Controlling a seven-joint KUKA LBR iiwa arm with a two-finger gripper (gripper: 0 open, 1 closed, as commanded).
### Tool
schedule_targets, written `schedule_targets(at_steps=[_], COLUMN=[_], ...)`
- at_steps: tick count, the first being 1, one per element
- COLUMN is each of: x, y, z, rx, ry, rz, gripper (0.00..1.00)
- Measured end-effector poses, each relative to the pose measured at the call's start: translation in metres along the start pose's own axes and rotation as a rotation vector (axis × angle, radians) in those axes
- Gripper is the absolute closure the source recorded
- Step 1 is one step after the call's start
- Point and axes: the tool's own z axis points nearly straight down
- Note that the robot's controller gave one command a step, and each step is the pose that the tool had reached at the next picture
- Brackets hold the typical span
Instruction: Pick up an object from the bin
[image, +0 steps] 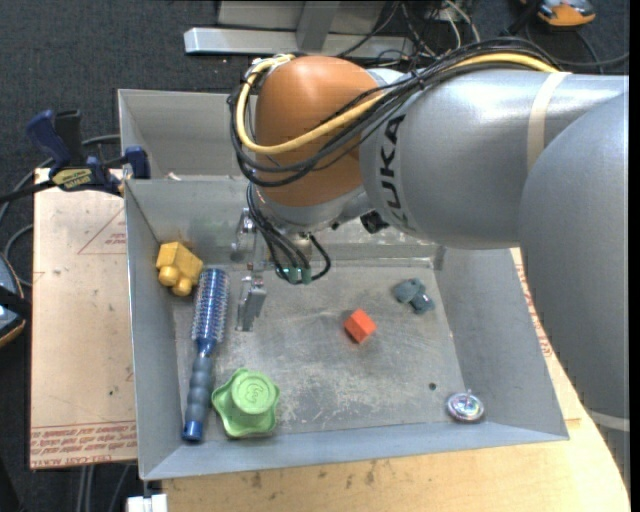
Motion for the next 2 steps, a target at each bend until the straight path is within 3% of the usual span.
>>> schedule_targets(at_steps=[1, 2], x=[0.01, -0.024], y=[0.009, 0.043], z=[0.0, 0.137], rx=[0.0, 0.006], ry=[-0.007, 0.001], rz=[-0.382, -0.292], gripper=[0.0, 0.0])
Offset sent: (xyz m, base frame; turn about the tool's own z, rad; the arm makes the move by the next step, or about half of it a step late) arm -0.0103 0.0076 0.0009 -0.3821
